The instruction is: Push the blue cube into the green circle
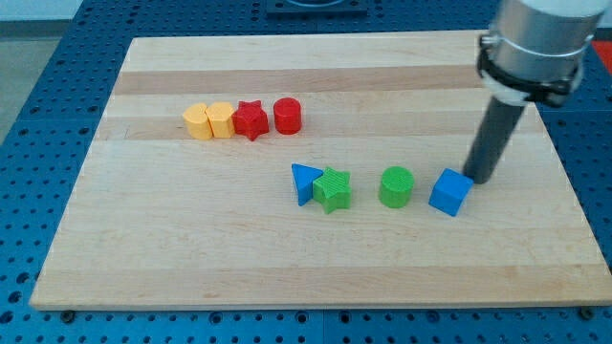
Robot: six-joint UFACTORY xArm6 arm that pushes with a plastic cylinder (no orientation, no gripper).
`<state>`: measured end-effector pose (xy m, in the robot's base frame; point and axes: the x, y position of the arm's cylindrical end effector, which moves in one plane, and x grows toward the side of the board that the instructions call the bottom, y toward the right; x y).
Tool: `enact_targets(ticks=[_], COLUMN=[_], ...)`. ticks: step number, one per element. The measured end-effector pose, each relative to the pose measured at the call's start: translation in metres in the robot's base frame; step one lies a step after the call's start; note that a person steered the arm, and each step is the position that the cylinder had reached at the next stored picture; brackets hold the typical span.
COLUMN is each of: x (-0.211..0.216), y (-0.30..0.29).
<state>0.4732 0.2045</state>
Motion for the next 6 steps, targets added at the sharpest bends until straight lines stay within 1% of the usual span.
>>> enact_targets(ticks=[1, 2, 3, 5, 6], x=[0.008, 0.041, 0.044, 0.042, 0.027], y=[0.041, 0.044, 0.038, -0.004, -0.025])
